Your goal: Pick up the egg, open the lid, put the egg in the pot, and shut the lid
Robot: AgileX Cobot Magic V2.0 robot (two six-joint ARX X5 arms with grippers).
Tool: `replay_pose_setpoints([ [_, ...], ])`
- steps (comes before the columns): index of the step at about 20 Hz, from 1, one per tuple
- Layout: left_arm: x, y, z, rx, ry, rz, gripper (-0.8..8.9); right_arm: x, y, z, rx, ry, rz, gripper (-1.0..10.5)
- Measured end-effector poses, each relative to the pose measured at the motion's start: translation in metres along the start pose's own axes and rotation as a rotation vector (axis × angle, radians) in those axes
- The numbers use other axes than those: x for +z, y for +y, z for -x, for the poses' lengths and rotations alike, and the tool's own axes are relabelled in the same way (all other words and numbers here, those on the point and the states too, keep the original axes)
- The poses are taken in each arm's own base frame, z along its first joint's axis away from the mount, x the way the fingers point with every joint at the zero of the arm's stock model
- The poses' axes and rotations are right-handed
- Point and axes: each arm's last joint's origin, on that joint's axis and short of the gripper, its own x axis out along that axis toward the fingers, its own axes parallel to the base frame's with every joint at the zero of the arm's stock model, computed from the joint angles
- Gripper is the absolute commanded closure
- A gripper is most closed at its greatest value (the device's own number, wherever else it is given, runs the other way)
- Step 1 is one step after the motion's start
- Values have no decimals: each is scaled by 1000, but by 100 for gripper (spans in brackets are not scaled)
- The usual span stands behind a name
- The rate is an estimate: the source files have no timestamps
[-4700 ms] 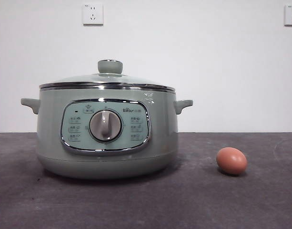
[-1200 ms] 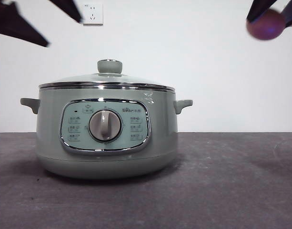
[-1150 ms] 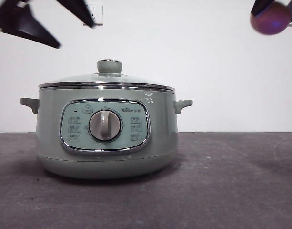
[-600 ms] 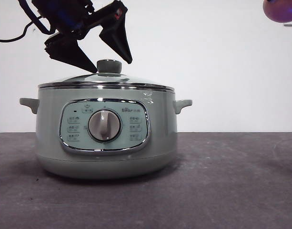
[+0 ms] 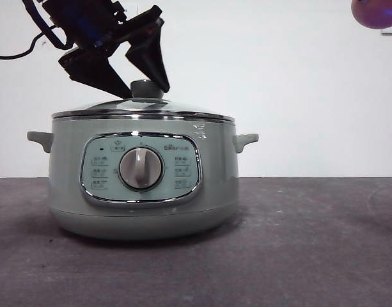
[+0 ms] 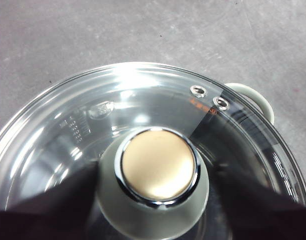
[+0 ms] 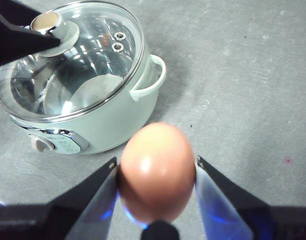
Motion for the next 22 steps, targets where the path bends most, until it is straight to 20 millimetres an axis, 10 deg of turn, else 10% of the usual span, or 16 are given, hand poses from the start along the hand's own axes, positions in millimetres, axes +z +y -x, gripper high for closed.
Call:
replay_pose_setpoints([
  [6, 0, 0, 0, -1, 0, -1, 826, 0, 0, 0, 0, 2, 0, 958],
  [15, 1, -1, 4, -1, -11, 5, 821, 0, 0, 0, 0, 3, 0, 958],
  [22, 15, -7, 56, -3, -148, 3, 821, 1, 0, -4, 0, 13, -2, 958],
])
